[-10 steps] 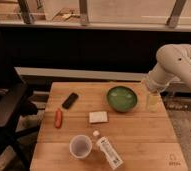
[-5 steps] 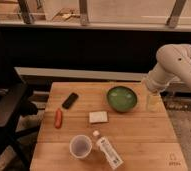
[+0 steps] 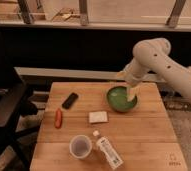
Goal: Place the pepper on the white sponge
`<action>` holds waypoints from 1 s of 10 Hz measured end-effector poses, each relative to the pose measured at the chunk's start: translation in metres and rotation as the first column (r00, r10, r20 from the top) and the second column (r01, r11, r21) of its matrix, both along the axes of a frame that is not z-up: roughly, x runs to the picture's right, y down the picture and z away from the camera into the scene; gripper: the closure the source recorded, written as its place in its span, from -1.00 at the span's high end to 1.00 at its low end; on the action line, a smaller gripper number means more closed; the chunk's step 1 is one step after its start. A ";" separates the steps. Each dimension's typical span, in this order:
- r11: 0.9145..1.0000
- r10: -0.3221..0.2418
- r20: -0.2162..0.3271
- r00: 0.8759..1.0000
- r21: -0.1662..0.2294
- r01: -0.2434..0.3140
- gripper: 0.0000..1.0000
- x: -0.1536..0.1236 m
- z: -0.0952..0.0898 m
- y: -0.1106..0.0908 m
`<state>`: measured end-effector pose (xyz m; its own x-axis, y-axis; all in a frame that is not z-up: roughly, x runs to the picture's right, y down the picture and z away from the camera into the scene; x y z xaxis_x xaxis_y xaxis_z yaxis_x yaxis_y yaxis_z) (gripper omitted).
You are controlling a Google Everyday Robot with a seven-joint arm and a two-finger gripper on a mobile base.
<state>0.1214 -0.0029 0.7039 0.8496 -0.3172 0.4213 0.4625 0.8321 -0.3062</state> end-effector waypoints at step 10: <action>0.957 -0.287 0.241 0.927 0.107 0.269 0.60 -0.157 -0.009 0.033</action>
